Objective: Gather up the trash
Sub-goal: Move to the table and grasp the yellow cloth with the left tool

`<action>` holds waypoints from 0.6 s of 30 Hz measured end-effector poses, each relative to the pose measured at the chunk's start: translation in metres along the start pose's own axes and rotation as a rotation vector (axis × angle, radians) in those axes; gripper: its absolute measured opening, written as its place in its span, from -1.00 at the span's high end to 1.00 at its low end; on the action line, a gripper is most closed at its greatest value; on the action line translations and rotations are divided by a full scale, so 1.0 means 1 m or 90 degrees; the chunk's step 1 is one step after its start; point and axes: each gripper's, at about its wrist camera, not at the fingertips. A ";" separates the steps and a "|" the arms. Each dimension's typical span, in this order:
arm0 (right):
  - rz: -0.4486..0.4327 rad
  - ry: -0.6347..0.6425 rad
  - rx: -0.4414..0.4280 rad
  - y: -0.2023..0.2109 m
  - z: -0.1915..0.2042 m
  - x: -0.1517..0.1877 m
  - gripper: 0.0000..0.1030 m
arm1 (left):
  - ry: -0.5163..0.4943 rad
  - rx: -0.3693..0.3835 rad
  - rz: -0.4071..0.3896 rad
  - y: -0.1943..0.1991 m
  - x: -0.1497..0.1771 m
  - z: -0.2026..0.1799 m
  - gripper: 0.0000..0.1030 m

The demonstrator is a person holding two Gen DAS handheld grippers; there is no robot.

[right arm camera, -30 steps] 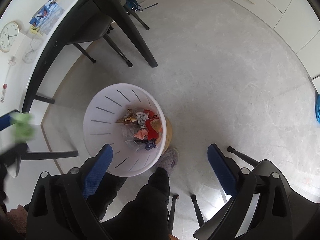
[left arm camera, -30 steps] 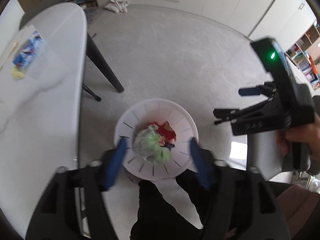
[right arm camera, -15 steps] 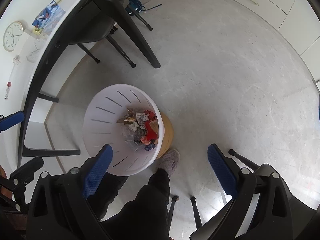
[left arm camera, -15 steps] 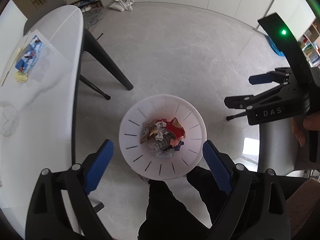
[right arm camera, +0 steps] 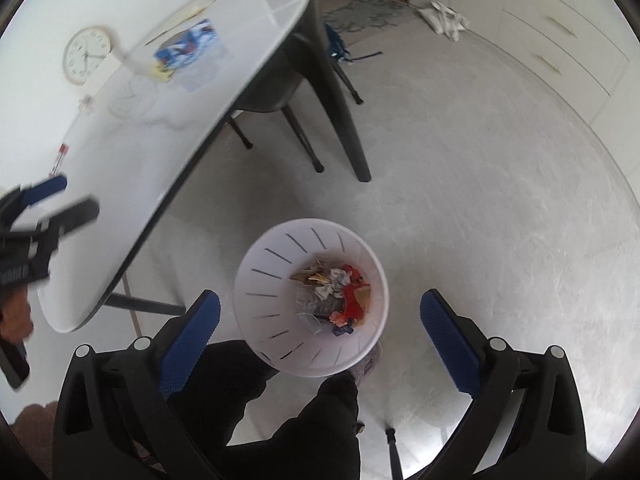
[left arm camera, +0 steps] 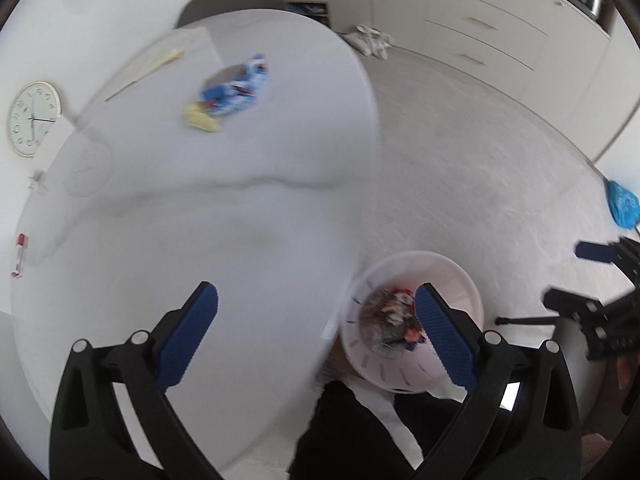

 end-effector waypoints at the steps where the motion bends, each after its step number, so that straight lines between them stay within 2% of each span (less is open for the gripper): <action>1: 0.003 0.006 -0.001 -0.001 0.008 -0.003 -0.94 | -0.002 -0.011 -0.006 -0.005 -0.006 0.013 -0.85; 5: -0.005 -0.008 0.005 -0.005 0.031 -0.013 -0.94 | -0.032 -0.037 -0.032 -0.031 -0.031 0.055 -0.85; 8: -0.019 -0.061 0.006 -0.011 0.045 -0.018 -0.94 | -0.076 -0.047 -0.060 -0.060 -0.055 0.081 -0.85; 15: -0.048 -0.168 0.043 -0.021 0.078 -0.029 -0.94 | -0.200 -0.025 -0.137 -0.129 -0.107 0.098 -0.85; 18: -0.062 -0.211 0.047 -0.021 0.090 -0.031 -0.94 | -0.247 -0.003 -0.150 -0.153 -0.123 0.097 -0.85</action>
Point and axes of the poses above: each gripper's, at about its wrist camera, not at the fingertips, and y roughly against the way its jaws point, z to its left, x to its underside, and after that the axes turned 12 degrees about -x, right-handed
